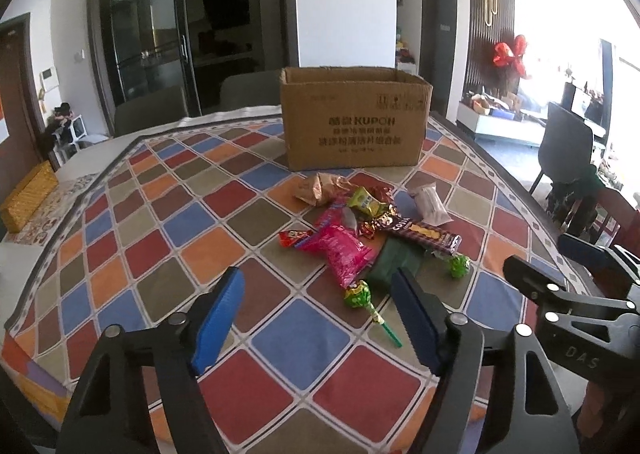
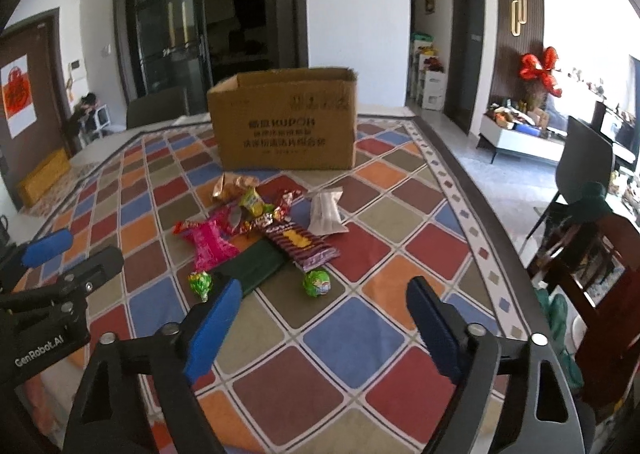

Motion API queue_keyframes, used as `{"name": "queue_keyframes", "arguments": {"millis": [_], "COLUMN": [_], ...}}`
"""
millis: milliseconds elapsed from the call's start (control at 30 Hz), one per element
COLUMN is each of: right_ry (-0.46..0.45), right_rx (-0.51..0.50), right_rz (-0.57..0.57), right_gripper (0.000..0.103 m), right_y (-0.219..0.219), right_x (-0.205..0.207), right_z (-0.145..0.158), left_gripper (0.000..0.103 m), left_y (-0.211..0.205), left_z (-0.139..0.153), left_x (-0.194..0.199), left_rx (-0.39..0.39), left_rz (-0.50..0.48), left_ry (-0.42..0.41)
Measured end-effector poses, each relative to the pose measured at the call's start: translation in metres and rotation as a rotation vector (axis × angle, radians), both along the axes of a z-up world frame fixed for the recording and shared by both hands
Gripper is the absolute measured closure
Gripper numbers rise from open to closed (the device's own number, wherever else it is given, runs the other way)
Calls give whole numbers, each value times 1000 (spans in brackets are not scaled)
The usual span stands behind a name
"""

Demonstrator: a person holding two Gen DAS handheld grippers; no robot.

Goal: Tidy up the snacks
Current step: 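Reach the left gripper to the green lollipop and close on it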

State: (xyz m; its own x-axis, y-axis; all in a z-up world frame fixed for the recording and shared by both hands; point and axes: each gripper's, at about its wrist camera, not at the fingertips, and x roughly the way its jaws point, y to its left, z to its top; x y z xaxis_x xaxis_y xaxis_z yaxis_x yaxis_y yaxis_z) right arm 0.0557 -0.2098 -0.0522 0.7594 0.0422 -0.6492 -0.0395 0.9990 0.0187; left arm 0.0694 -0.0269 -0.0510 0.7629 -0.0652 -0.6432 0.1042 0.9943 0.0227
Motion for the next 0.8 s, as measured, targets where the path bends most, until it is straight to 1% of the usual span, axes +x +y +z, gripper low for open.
{"name": "queue_keyframes", "arguments": {"millis": [233,367,400,500,600,800], "right_ry": [66,110,121,144,164,192], "right_rx": [20,35,38,46,41,33], "right_rz": [59,74,75,77,83,92], "right_gripper": [39,45,47,48,51,57], "right_y": [1,1,2,2,3,3], "right_x": [28,44,48,56,62,73], "right_z": [-20,-34,-37,-47,-54,-67], "left_gripper": [40,46,49,53,58,68], "left_y": [-11,-15,-16,-19,-21,-22], "left_z": [-20,-34,-38,-48,-56,-70], "left_x": [24,36,39,47,53,63], "left_rx": [8,1,-5,-16,-24,-48], "left_rz": [-28,-37,-40,-51,-59,-48], "left_ry": [68,117,132,170,201,253]}}
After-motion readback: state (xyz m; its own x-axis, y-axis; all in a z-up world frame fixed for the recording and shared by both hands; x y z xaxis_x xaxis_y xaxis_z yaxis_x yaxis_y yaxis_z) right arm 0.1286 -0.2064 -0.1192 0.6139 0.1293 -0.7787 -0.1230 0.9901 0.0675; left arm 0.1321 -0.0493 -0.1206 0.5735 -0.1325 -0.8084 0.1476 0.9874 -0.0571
